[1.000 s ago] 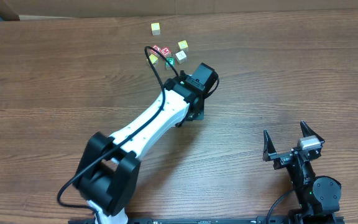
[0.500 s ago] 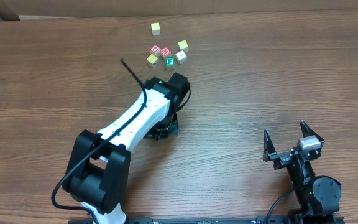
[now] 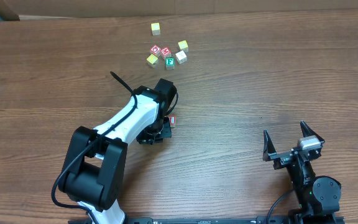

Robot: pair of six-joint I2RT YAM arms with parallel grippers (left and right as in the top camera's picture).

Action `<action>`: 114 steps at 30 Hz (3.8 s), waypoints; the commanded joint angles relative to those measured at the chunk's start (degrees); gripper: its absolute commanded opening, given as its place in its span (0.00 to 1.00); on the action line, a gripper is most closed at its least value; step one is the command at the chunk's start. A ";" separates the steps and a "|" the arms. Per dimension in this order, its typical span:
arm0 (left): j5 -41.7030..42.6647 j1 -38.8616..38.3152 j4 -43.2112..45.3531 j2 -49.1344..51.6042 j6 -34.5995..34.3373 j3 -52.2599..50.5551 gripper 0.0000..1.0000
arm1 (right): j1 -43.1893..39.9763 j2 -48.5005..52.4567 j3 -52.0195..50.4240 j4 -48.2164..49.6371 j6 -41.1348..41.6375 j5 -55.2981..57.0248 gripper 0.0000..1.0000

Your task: Flip 5 blocks

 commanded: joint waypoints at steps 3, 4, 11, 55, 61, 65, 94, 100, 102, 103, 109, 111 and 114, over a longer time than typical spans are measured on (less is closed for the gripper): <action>-2.89 0.07 1.36 -0.94 1.01 -0.50 0.04 | -0.26 -0.39 -0.59 0.22 -0.02 -0.07 1.00; -2.84 0.09 1.90 -0.94 1.25 -0.50 0.04 | -0.26 -0.39 -0.59 0.22 0.00 -0.07 1.00; -3.21 0.31 3.87 -0.94 2.03 -0.50 0.04 | -0.26 -0.39 -0.59 0.22 -0.02 -0.07 1.00; -3.17 0.37 5.42 -2.01 4.39 0.92 0.04 | -0.26 -0.39 -0.59 0.22 -0.02 -0.09 1.00; -1.88 0.70 0.98 -9.29 4.37 3.63 0.04 | -0.26 -0.39 -0.59 0.22 -0.02 -0.07 1.00; -2.97 3.89 -0.17 -14.75 4.37 3.91 0.04 | -0.26 -0.39 -0.59 0.22 -0.02 -0.07 1.00; 9.33 15.65 9.55 2.34 7.76 1.38 0.04 | -0.26 -0.39 -0.59 0.22 -0.02 -0.07 1.00; 11.61 15.65 11.52 2.40 7.80 1.38 0.04 | -0.26 -0.39 -0.59 0.22 -0.02 -0.07 1.00; 12.37 15.65 11.98 2.40 7.80 1.38 0.04 | -0.26 -0.39 -0.59 0.22 -0.02 -0.07 1.00; 12.55 15.65 12.17 2.40 7.78 1.38 0.04 | -0.26 -0.39 -0.59 0.22 -0.02 -0.07 1.00; 12.74 15.61 13.09 2.40 7.76 1.38 0.04 | -0.26 -0.39 -0.59 0.22 0.00 -0.07 1.00; 12.76 15.61 13.22 2.40 7.76 1.38 0.04 | -0.26 -0.39 -0.59 0.22 -0.02 -0.07 1.00; 12.76 15.61 13.25 2.40 7.54 1.38 0.04 | -0.26 -0.39 -0.59 0.22 0.00 -0.07 1.00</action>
